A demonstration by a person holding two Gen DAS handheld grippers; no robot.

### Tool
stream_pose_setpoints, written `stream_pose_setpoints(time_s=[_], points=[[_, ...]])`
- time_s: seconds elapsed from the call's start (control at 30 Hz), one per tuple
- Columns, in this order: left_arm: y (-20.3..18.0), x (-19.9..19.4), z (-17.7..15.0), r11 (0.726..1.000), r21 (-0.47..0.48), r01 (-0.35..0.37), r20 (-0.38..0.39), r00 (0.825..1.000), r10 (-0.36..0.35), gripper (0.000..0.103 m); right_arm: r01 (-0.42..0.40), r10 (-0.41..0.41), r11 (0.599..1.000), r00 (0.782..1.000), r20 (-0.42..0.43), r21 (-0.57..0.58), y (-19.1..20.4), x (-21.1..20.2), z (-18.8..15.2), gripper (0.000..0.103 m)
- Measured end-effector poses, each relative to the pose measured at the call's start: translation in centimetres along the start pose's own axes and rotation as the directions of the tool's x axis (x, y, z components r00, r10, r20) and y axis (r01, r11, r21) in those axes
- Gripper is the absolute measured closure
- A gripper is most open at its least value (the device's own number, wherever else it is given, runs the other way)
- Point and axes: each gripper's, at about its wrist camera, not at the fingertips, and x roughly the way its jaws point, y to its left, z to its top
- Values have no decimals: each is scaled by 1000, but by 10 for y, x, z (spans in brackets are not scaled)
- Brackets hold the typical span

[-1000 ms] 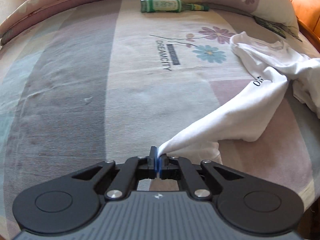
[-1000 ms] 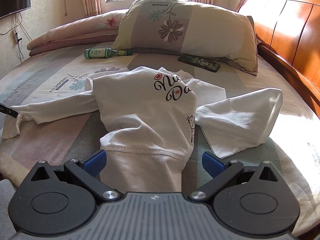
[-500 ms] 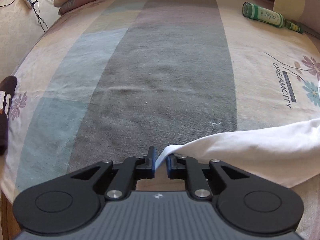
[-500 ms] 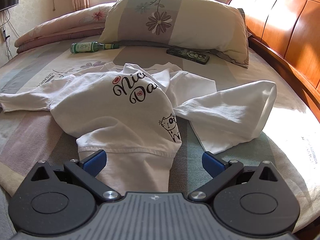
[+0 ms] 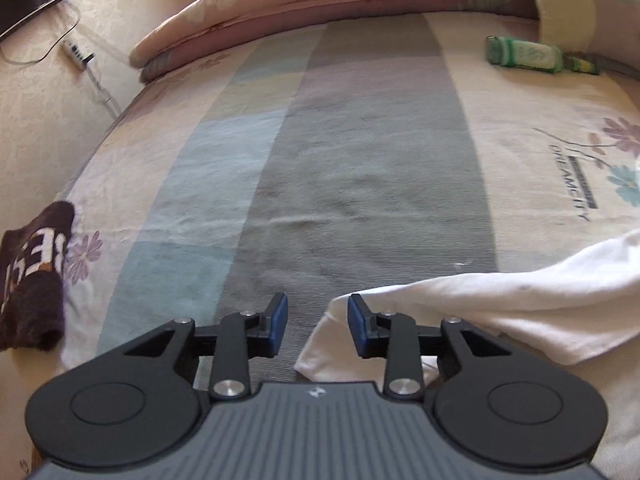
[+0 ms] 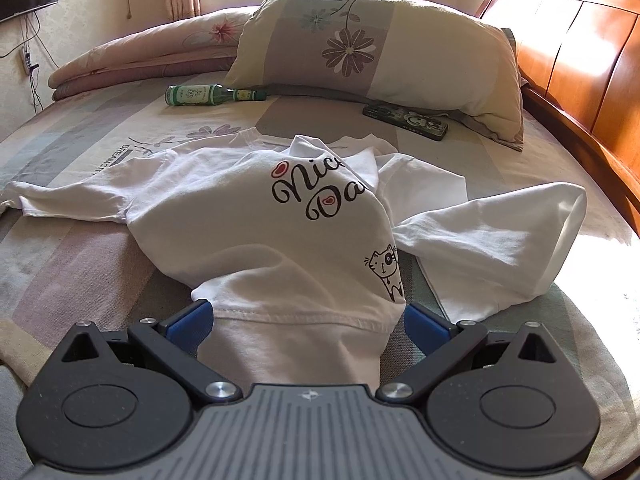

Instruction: Fold clothes

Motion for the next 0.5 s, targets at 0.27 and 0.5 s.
stream_pose_setpoints(time_s=[0.27, 0.5], points=[[-84, 12, -42, 907, 419, -31, 4, 999, 33, 61, -10, 10, 1000, 1000, 16, -13, 6, -6, 3, 0], [-70, 19, -44, 932, 357, -69, -11, 997, 78, 93, 8, -8, 1000, 1000, 21, -11, 0, -11, 1, 0]])
